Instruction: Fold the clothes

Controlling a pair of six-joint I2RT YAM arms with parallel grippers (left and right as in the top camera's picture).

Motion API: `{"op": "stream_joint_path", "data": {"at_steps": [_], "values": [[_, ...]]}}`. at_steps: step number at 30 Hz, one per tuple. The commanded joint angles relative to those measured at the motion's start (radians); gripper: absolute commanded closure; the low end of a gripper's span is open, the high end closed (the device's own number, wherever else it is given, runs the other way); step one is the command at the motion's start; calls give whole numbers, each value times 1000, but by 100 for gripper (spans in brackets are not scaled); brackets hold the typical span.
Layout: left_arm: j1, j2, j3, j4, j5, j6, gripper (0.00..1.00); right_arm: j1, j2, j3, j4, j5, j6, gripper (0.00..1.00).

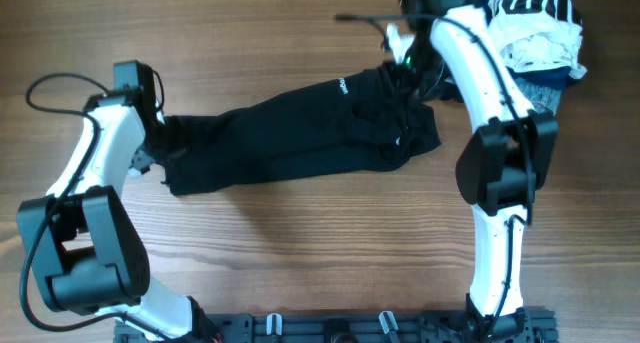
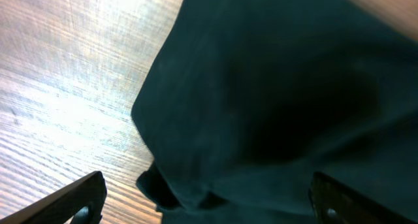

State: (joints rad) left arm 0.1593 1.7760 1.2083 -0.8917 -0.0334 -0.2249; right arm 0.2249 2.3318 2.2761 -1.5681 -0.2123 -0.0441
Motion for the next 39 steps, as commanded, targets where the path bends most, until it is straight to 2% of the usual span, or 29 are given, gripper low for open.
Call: {"op": "stream_joint_path", "data": {"at_steps": [1, 6, 12, 16, 20, 29, 30, 33, 34, 36, 39], "values": [[7, -22, 82, -55, 45, 46, 0, 0, -29, 209, -40, -40, -66, 0], [7, -22, 60, -105, 101, 195, 0, -1, -32, 246, -13, -40, -70, 0], [7, -19, -15, 55, 105, 293, 0, -10, -32, 244, 47, -40, -68, 0], [7, 13, -39, 128, 104, 330, 2, -28, -32, 244, 48, -39, -59, 0], [7, 63, -46, 131, 89, 372, 4, -48, -32, 244, 34, -32, -59, 1], [7, 182, -105, 188, 97, 367, 11, -62, -32, 244, 23, -32, -57, 1], [7, 202, -109, 192, 124, 368, 16, -62, -32, 244, 23, -32, -58, 1], [7, 223, -113, 193, 221, 380, 43, -62, -32, 244, 27, -32, -54, 1], [7, 224, -113, 194, 254, 380, 59, -62, -32, 244, 27, -32, -44, 0], [7, 224, -113, 200, 292, 379, 80, -62, -32, 244, 29, -33, -23, 1], [14, 223, -112, 205, 294, 374, 96, -62, -32, 244, 24, -32, -5, 0]]}}
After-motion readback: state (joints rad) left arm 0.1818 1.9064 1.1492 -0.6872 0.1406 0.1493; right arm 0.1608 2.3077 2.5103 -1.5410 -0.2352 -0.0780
